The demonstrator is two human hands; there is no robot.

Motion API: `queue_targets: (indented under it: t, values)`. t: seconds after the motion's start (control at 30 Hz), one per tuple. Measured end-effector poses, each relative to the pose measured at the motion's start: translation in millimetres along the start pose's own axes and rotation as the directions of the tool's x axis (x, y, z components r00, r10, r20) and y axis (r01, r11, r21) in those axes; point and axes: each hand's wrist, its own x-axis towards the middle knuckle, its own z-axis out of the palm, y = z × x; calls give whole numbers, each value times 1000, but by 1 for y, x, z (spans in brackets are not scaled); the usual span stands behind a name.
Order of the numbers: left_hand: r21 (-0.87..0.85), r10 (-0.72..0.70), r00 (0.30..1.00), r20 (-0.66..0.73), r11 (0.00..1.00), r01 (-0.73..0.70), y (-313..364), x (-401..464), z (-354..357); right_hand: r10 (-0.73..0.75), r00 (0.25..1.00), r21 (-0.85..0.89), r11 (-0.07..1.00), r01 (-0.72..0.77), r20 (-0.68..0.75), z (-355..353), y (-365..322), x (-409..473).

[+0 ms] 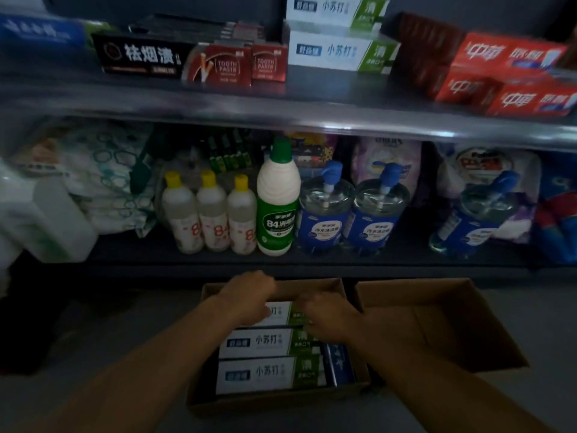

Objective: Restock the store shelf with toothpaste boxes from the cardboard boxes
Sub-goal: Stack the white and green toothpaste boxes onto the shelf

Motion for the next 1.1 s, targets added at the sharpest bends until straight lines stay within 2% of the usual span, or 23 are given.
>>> queue_targets:
  t: [0.17, 0.3, 0.7, 0.97, 1.1]
  values:
    - [-65, -2, 997, 79, 998, 7, -22, 19, 45, 28, 989, 1, 1000, -28, 142, 54, -5, 24]
    - [-100, -20, 991, 129, 994, 33, -32, 26, 71, 62, 979, -50, 997, -53, 194, 76, -5, 36]
    - [-149, -24, 995, 101, 988, 39, -52, 33, 80, 113, 972, -133, 987, -87, 205, 89, -7, 53]
    - [-105, -34, 995, 99, 994, 44, -51, 32, 75, 78, 974, -205, 978, -33, 214, 88, -7, 55]
    - [-99, -24, 994, 111, 995, 35, -54, 21, 63, 78, 977, -188, 981, -40, 197, 82, -7, 52]
